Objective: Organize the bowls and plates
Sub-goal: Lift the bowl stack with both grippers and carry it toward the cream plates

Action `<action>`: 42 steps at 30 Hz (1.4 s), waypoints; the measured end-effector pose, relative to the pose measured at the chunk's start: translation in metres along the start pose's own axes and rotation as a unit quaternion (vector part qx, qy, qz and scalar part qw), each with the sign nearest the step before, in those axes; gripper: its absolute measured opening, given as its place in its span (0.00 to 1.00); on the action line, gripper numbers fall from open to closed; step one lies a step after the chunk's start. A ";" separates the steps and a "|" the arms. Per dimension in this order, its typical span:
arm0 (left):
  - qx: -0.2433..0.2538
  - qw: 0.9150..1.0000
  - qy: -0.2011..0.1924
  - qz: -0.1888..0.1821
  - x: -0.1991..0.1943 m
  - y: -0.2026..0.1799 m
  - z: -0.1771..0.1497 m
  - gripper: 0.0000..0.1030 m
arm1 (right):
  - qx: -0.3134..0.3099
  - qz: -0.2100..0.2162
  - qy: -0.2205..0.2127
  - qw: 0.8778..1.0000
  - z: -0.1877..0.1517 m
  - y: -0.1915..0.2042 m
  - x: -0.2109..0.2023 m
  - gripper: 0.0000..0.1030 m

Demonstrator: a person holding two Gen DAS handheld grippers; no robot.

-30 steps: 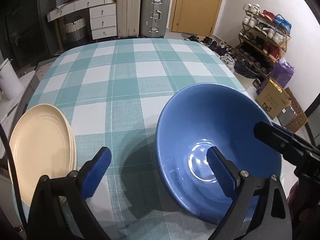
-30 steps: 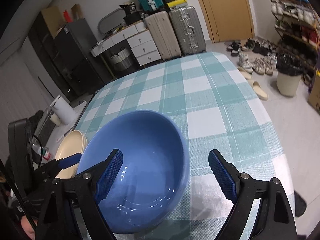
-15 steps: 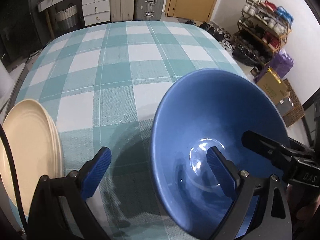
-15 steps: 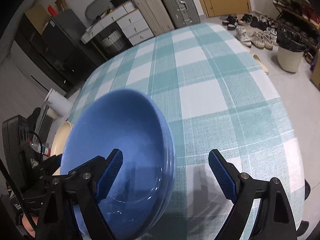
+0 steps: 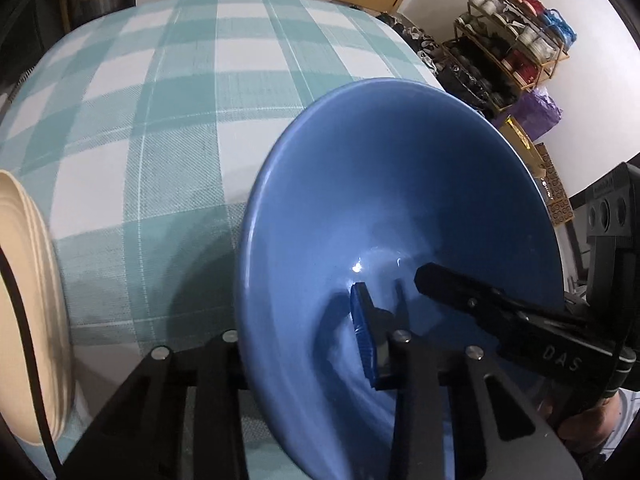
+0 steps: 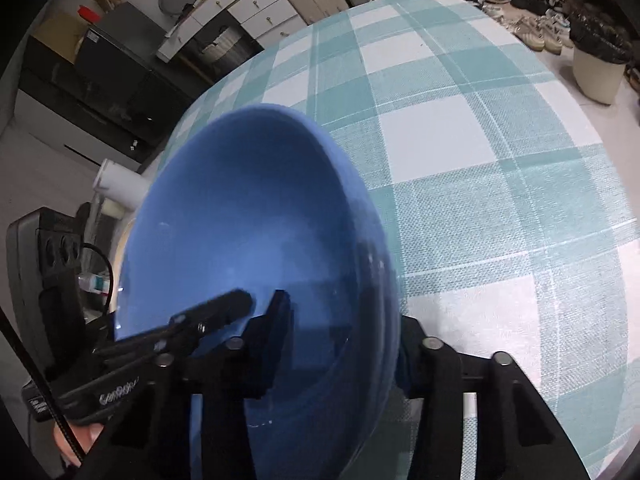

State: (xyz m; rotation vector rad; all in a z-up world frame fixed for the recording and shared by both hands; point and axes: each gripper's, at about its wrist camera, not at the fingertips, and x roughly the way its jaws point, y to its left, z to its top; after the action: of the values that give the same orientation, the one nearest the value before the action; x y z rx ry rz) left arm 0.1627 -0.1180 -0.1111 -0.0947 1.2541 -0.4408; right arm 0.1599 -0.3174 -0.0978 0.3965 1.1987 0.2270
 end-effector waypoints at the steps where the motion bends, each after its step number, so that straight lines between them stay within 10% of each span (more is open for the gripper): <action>1: 0.000 1.000 0.000 -0.001 -0.001 0.000 -0.001 0.32 | 0.001 -0.005 -0.001 1.000 0.000 0.000 0.000 0.38; 42: -0.056 0.998 0.029 -0.015 -0.036 0.045 -0.016 0.31 | -0.003 -0.011 0.040 0.999 0.018 0.035 0.030 0.26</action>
State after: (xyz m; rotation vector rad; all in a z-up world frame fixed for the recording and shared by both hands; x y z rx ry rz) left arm 0.1513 -0.0610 -0.0981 -0.1967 1.3360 -0.4025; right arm 0.1887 -0.2778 -0.1036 0.3724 1.2811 0.2288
